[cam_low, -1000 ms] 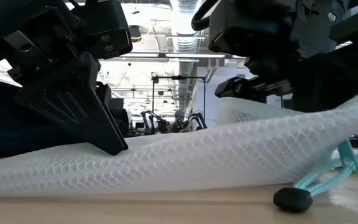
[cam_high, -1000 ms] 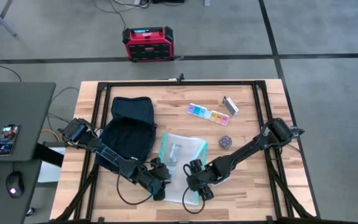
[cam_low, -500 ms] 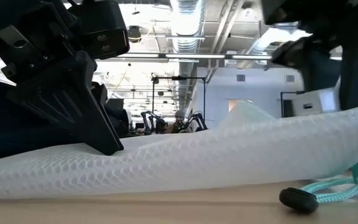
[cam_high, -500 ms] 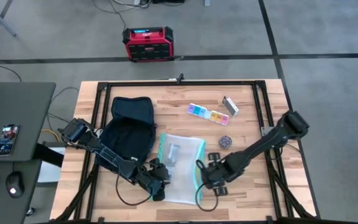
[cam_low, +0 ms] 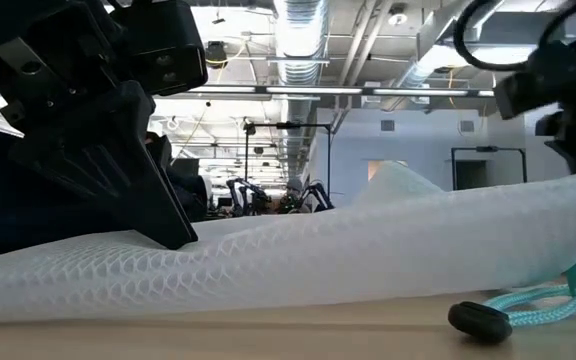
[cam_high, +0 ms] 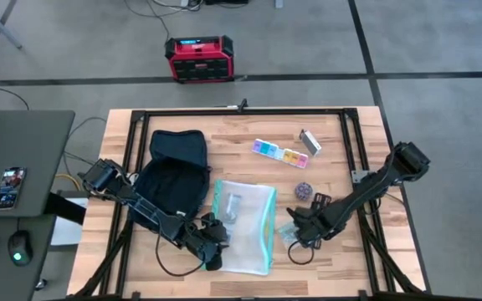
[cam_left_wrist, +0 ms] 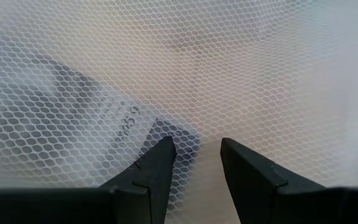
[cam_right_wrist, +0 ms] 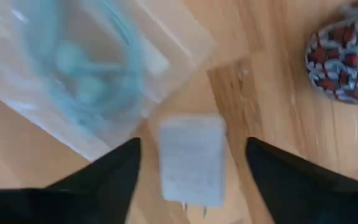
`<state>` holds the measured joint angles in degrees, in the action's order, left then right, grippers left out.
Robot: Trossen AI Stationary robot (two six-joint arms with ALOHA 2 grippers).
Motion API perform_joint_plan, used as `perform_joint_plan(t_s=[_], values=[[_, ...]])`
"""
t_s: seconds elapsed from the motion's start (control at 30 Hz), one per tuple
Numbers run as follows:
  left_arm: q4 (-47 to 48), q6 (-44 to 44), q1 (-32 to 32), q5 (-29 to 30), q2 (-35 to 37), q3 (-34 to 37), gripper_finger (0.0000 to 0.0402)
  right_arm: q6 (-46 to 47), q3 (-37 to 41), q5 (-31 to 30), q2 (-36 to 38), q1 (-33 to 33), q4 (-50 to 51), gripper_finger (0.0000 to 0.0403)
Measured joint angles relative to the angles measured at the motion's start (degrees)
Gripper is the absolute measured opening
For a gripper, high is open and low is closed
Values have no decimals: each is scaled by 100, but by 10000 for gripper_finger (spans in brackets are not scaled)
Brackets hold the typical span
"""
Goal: Unpack backpack
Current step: Remove the charger adapter from the zip bag, then remove the pencil case from the zip bag
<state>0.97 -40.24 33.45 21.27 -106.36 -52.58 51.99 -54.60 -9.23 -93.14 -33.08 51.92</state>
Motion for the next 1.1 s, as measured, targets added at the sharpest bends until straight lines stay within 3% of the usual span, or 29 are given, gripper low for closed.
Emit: perform_joint_plan(t_s=[0.1,0.2,0.37,0.5,0.7,0.87,0.97,1.1], values=[[44,82,-62,-133,120,-85,125,-33,-214,-105,24,-41,-196,328],[258,401,-99,-199,323,-172,125,-359,-348,-419,19,-86,-791,341],[1230,698,-192,-143,812,-598,125,-833,-262,-1027,-64,47,-2007,330],[2326,809,-240,-40,1139,-846,125,-1038,-261,-1093,-314,271,-2534,317],[3556,673,-257,-18,1326,-472,125,-1139,-254,-1033,-840,273,-2879,312],[2299,788,-302,-81,1339,253,125,-1200,-260,-1040,-932,312,-3681,312],[1259,863,-430,-197,1336,718,125,-1217,-263,-1119,-933,462,-3723,312],[572,896,-582,-283,1342,1146,125,-1386,-258,-1161,-934,642,-3881,312]])
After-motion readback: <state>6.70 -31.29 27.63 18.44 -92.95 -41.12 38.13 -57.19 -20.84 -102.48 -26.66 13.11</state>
